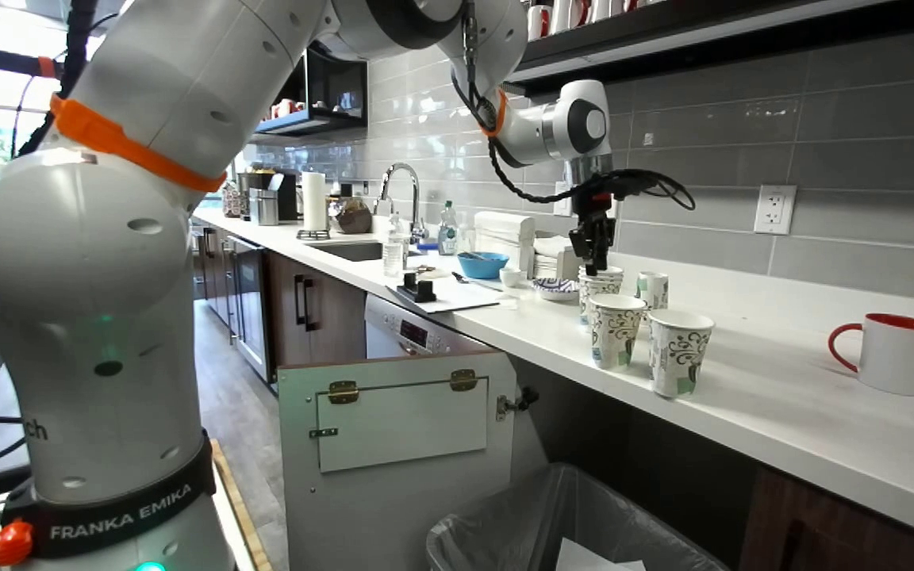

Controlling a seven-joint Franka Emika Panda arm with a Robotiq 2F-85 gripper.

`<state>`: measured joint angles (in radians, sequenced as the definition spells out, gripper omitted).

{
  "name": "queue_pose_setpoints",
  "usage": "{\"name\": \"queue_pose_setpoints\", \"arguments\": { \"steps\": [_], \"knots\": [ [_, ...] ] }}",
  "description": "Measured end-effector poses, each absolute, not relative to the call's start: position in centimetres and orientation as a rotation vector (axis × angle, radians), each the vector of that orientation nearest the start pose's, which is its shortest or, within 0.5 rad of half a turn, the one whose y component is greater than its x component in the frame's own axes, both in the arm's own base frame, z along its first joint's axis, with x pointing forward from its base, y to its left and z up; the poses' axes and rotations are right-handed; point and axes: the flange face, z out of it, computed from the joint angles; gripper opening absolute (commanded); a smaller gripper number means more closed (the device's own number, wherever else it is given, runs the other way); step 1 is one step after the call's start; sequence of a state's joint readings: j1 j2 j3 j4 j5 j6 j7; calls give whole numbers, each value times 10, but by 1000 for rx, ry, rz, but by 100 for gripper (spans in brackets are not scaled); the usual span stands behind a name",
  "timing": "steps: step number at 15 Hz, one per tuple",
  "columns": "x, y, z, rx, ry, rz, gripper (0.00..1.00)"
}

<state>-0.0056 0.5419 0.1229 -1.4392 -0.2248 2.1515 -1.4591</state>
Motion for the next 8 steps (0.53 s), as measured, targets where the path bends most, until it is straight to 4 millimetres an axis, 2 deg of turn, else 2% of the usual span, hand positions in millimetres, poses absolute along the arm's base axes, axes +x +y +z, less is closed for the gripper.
{"name": "queue_pose_setpoints", "arguments": {
  "steps": [1,2,8],
  "knots": [
    [721,59,396,1973,2160,76,3],
    [721,59,396,1973,2160,75,0],
    [722,60,397,1970,2160,79,1]
  ]
}}
